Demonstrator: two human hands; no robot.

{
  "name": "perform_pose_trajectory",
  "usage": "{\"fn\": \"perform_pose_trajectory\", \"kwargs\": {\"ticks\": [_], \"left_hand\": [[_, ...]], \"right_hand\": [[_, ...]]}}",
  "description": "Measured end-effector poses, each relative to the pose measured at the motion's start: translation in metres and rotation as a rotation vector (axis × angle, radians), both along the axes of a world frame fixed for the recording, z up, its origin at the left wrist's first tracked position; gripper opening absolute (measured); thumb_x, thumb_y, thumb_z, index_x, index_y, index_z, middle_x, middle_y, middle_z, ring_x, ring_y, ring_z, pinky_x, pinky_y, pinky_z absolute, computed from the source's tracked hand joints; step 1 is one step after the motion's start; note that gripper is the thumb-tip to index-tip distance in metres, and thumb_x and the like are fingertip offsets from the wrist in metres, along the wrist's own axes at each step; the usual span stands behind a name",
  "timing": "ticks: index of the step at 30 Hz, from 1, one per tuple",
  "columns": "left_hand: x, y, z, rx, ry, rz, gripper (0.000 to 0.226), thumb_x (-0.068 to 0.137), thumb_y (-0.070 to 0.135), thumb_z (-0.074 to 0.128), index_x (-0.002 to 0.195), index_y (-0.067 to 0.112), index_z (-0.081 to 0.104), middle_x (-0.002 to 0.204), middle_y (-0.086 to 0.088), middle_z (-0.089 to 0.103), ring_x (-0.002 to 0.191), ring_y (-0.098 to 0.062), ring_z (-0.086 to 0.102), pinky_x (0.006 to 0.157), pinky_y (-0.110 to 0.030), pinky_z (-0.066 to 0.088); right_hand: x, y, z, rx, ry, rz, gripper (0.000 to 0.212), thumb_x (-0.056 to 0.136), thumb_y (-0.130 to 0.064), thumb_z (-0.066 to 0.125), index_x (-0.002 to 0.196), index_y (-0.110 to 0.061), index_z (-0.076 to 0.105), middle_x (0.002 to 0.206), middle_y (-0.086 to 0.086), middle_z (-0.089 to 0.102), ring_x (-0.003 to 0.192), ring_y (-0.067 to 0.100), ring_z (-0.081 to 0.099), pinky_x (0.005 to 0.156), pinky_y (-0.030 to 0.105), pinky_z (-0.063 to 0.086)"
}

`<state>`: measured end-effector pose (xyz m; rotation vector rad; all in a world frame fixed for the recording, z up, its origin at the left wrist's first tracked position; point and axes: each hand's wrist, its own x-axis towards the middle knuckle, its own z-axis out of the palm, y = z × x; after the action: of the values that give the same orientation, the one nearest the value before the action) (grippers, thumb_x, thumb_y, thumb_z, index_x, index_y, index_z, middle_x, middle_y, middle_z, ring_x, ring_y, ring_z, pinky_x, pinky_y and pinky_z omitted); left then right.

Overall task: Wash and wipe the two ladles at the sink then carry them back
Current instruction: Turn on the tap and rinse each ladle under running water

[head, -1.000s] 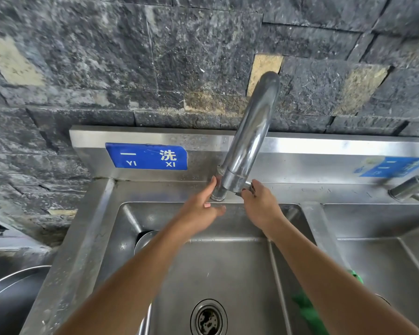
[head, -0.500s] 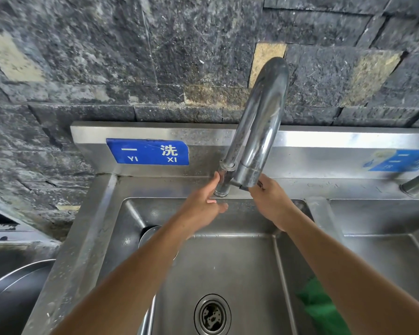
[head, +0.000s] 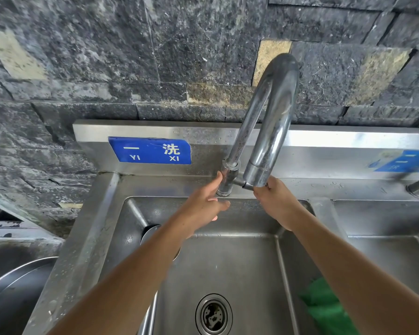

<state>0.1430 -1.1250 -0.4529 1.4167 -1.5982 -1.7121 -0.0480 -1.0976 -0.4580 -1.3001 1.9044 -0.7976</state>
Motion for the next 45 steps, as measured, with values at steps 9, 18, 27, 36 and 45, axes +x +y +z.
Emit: {"fn": "perform_pose_trajectory", "kwargs": {"ticks": [9, 18, 27, 36, 45], "left_hand": [[0.0, -0.001, -0.002, 0.022, 0.02, -0.005, 0.065, 0.095, 0.014, 0.064, 0.151, 0.028, 0.035, 0.159, 0.006, 0.033, 0.135, -0.01, 0.043, 0.103, -0.045, 0.05], [0.004, -0.004, -0.002, 0.117, 0.081, 0.024, 0.045, 0.105, 0.017, 0.038, 0.149, 0.025, 0.037, 0.15, -0.006, 0.044, 0.11, -0.015, 0.055, 0.108, -0.051, 0.042], [0.049, 0.018, -0.067, 0.088, -0.12, -0.024, 0.048, 0.102, 0.022, 0.046, 0.148, 0.032, 0.04, 0.145, 0.005, 0.053, 0.122, -0.013, 0.058, 0.068, -0.013, 0.045], [0.129, 0.082, -0.139, 0.095, -0.379, 0.245, 0.022, 0.095, 0.01, 0.055, 0.11, 0.023, 0.063, 0.112, 0.001, 0.065, 0.093, -0.013, 0.06, 0.068, -0.015, 0.043], [0.17, 0.116, -0.193, 0.044, -0.821, 0.132, 0.046, 0.087, 0.018, 0.054, 0.132, 0.014, 0.056, 0.125, -0.014, 0.062, 0.118, -0.03, 0.057, 0.096, -0.036, 0.046]], "right_hand": [[-0.005, 0.0, -0.003, -0.016, -0.035, 0.017, 0.026, 0.103, -0.015, 0.046, 0.096, 0.009, 0.045, 0.071, 0.006, 0.039, 0.061, 0.016, 0.031, 0.058, 0.033, 0.027], [-0.003, -0.002, -0.018, -0.033, -0.142, -0.074, 0.024, 0.102, -0.022, 0.048, 0.111, -0.001, 0.055, 0.081, 0.004, 0.048, 0.061, 0.011, 0.039, 0.057, 0.024, 0.034], [0.064, 0.043, -0.07, 0.061, -0.628, -0.278, 0.055, 0.072, -0.051, 0.059, 0.117, -0.02, 0.061, 0.114, -0.002, 0.066, 0.103, 0.015, 0.062, 0.106, 0.038, 0.05], [0.169, 0.08, -0.129, 0.51, -1.204, -0.516, 0.041, 0.095, -0.01, 0.066, 0.117, 0.024, 0.056, 0.081, 0.019, 0.061, 0.065, 0.025, 0.056, 0.051, 0.027, 0.048], [0.215, 0.103, -0.157, 0.546, -1.404, -0.692, 0.032, 0.057, 0.0, 0.085, 0.071, -0.006, 0.057, 0.064, 0.009, 0.053, 0.045, 0.017, 0.05, 0.04, 0.022, 0.042]]}}
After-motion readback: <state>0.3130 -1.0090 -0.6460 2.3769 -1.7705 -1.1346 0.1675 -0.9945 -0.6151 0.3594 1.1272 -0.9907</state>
